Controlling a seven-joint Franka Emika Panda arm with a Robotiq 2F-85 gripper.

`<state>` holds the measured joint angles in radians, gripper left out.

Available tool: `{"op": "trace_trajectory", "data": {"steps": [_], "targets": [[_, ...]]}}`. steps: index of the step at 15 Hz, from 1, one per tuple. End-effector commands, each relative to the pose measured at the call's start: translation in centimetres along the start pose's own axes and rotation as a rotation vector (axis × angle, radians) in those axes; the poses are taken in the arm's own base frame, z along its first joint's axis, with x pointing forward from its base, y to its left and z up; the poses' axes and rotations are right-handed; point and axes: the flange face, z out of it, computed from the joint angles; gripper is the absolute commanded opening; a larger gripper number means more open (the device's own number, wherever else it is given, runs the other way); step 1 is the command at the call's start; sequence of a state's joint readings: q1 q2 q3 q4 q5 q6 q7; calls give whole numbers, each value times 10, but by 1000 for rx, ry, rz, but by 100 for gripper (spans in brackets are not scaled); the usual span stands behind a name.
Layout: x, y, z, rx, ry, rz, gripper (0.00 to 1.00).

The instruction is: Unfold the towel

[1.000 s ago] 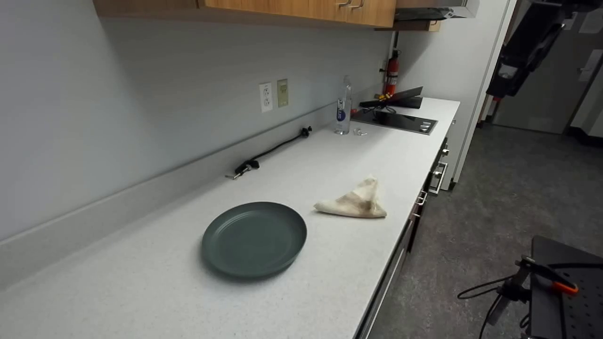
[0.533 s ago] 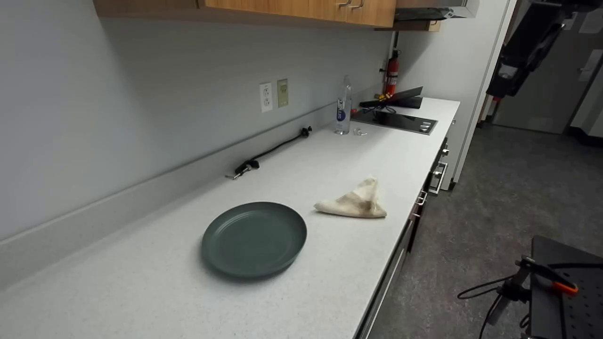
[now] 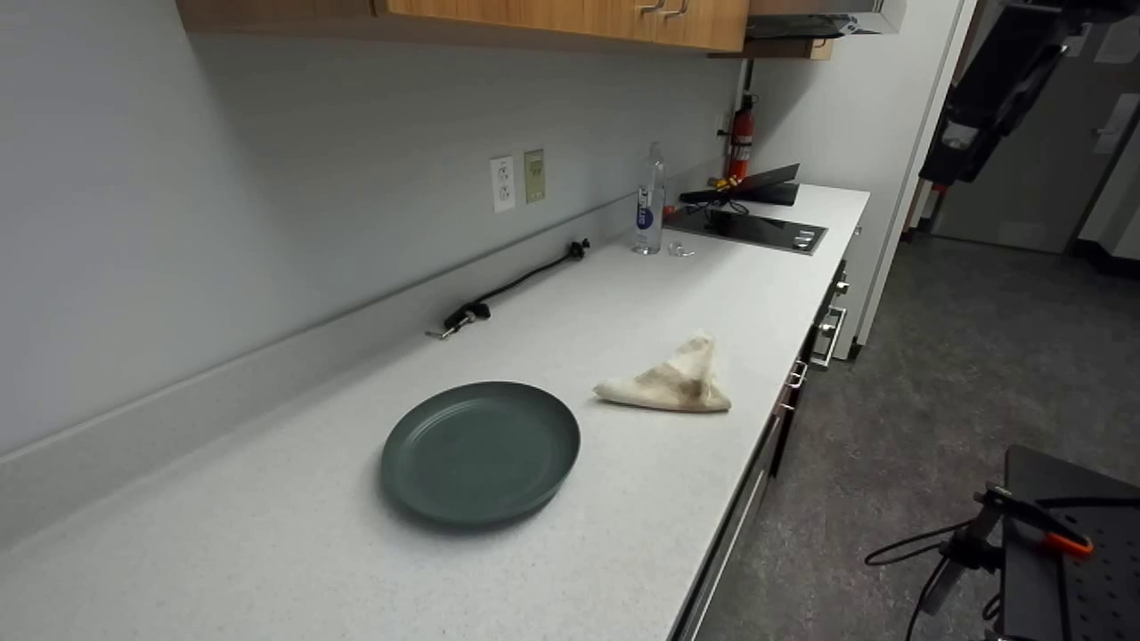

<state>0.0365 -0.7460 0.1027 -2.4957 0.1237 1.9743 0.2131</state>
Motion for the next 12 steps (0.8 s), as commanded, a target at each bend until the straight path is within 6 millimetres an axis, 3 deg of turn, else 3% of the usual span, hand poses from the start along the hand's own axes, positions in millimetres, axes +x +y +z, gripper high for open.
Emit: {"op": "trace_trajectory", "data": {"steps": [1,8,12], "targets": [[2,2,2,3,-8,8,100],[4,20,24,-28,-44,36,100],[4,32,49,-60,-77,71,100]]}}
